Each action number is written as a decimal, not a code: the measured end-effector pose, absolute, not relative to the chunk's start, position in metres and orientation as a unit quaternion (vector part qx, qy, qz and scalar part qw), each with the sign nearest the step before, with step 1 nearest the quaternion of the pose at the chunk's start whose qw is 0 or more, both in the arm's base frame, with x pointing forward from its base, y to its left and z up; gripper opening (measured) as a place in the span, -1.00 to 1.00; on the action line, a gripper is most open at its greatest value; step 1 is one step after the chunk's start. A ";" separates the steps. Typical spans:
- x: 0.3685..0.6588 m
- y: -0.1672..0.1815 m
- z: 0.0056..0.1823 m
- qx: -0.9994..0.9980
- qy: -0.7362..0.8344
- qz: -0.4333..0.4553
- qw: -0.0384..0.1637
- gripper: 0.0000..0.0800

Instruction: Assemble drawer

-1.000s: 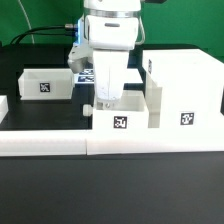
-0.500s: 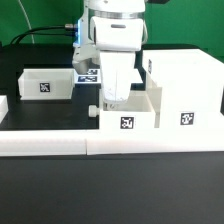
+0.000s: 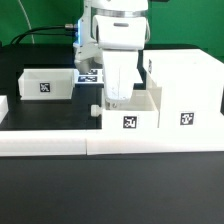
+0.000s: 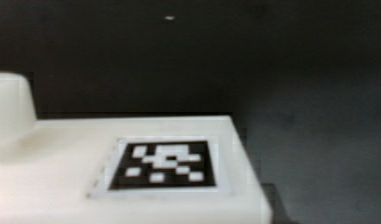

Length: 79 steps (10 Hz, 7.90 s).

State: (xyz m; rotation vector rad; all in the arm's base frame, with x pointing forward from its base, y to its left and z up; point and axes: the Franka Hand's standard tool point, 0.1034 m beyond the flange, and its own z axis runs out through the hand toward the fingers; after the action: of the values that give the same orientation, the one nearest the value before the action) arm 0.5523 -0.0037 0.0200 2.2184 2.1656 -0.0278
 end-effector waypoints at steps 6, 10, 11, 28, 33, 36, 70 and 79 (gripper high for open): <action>0.549 -0.001 0.017 0.711 0.703 -0.013 0.019 -0.89; 0.543 -0.002 0.013 0.703 0.711 -0.016 0.017 -0.89; 0.542 -0.002 0.013 0.703 0.711 -0.016 0.016 -0.89; 0.542 0.003 0.011 0.720 0.693 -0.002 0.027 -0.89; 0.541 0.001 0.012 0.720 0.693 -0.015 0.026 -0.89; 0.541 0.001 0.012 0.720 0.693 -0.015 0.026 -0.89; 0.544 0.009 0.009 0.729 0.682 -0.015 0.058 -0.89; 0.548 -0.001 0.062 0.734 0.675 -0.047 0.057 0.62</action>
Offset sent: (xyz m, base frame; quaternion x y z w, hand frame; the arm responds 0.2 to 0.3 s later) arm -0.0030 0.0140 -0.0031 -0.0016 -0.0117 -0.0630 0.9979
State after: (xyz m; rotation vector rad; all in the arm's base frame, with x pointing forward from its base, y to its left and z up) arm 0.5483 -0.0014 0.0617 2.2257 2.0472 -0.1440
